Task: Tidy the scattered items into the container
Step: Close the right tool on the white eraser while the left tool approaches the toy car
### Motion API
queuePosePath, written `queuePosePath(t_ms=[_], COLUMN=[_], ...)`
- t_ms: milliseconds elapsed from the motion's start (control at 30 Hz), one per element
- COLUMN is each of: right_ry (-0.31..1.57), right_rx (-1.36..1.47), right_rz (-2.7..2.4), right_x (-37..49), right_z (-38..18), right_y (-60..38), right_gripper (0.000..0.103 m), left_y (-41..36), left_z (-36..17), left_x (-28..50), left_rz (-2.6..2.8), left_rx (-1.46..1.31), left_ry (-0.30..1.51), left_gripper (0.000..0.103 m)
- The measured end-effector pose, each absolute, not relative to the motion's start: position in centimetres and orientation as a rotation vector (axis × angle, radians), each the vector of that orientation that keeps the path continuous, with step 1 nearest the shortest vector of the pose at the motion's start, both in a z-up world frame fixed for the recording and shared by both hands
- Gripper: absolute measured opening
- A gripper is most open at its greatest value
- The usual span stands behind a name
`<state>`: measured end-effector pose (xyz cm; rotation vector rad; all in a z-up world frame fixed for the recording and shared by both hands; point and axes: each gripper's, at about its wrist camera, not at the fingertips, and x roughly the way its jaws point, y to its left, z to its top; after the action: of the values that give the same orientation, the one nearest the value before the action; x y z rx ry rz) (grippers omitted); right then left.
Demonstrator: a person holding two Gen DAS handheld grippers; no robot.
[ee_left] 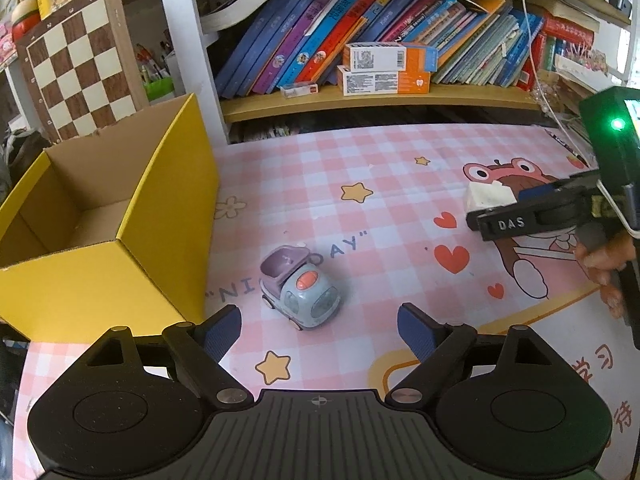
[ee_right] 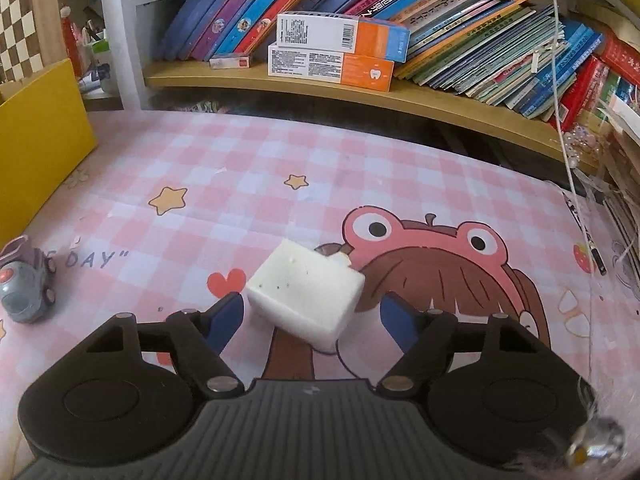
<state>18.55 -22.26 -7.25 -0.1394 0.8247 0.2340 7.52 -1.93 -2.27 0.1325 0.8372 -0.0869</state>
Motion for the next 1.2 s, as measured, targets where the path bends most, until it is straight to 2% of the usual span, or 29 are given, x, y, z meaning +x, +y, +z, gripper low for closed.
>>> queuePosePath(t_ms=[533,633,1200], right_ry=[0.826,0.827,0.815], right_rx=[-0.139,-0.139,-0.100], right_rz=[0.240,0.232,0.242], right_x=[19.5,19.6,19.4], right_z=[-7.6,-7.7,-7.5], right_y=[-21.6,-21.7,-22.3], right_gripper=[0.069,0.063,0.052], left_y=[-2.1,-2.3,-1.9], left_z=[-2.3,-2.4,-4.8], left_x=[8.6,8.8,10.7], left_rz=[-0.070,-0.070,-0.007], left_rx=[0.150,0.157,0.105], left_ry=[0.831,0.829,0.846], left_gripper=[0.088,0.088,0.087])
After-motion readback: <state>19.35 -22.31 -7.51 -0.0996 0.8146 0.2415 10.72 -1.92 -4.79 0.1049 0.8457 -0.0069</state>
